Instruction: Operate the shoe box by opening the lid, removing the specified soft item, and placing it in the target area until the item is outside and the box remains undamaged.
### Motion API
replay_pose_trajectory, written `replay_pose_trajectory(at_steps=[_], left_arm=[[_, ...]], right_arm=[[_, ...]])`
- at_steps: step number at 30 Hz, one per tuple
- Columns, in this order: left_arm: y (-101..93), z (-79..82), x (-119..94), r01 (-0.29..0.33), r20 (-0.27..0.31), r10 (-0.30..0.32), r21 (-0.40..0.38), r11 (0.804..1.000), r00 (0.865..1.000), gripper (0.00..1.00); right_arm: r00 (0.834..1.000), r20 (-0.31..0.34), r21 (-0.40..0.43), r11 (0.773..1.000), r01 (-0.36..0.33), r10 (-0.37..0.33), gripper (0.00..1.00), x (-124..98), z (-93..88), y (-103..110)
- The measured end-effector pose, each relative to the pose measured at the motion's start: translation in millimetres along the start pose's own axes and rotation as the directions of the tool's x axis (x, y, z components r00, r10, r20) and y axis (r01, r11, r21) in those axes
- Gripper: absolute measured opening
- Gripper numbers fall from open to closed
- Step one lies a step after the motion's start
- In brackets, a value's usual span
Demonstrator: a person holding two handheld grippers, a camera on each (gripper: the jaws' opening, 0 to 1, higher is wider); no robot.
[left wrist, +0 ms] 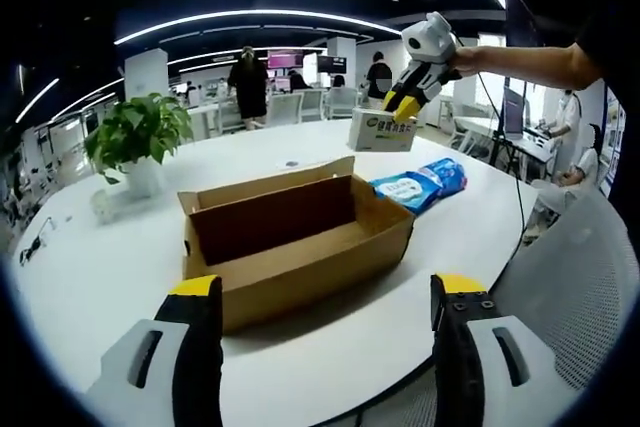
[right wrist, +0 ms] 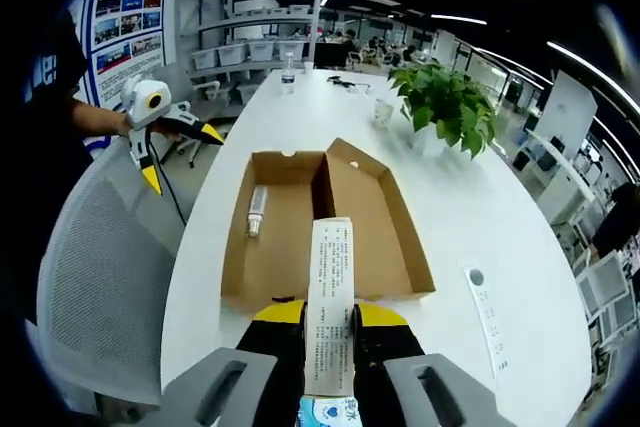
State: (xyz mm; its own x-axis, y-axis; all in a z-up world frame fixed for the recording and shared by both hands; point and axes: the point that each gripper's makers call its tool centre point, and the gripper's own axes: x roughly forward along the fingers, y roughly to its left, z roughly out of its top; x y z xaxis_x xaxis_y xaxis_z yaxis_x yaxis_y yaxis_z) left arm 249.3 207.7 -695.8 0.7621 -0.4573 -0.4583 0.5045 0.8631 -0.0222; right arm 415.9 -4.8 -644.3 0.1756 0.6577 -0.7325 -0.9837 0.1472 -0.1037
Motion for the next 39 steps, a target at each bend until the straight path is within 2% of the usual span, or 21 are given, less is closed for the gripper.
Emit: replay_pose_trajectory(at_steps=[6,10,20,23,39], left_arm=[[-1.5,4.9,-1,0.006,0.027,-0.006,0.005,1.000,1.000,0.93],[-3.1,6.2,0,0.011,0.033,-0.012,0.020,1.000,0.999,0.93],[-3.4,5.7,2,0.012,0.027,-0.013,0.039,0.999,1.000,0.96],[-3.2,2.7,2,0.011,0.011,-0.012,0.041,0.999,1.000,0.95],[-3.3,0.3,4,0.013,-0.004,-0.012,0.039,0.999,1.000,0.94]], right_arm=[[0.999,-0.014,0.014,0.999,0.030,-0.030,0.13,-15,-21.1,-16],[0.998,-0.045,0.017,0.998,0.052,-0.052,0.13,-24,-39.0,-25],[0.991,-0.096,0.021,0.995,0.099,-0.096,0.13,-36,-77.9,-49],[0.989,-0.109,0.025,0.994,0.106,-0.103,0.13,-38,-89.3,-55],[0.956,-0.250,-0.003,0.987,0.158,-0.154,0.13,-43,-157.7,-89]])
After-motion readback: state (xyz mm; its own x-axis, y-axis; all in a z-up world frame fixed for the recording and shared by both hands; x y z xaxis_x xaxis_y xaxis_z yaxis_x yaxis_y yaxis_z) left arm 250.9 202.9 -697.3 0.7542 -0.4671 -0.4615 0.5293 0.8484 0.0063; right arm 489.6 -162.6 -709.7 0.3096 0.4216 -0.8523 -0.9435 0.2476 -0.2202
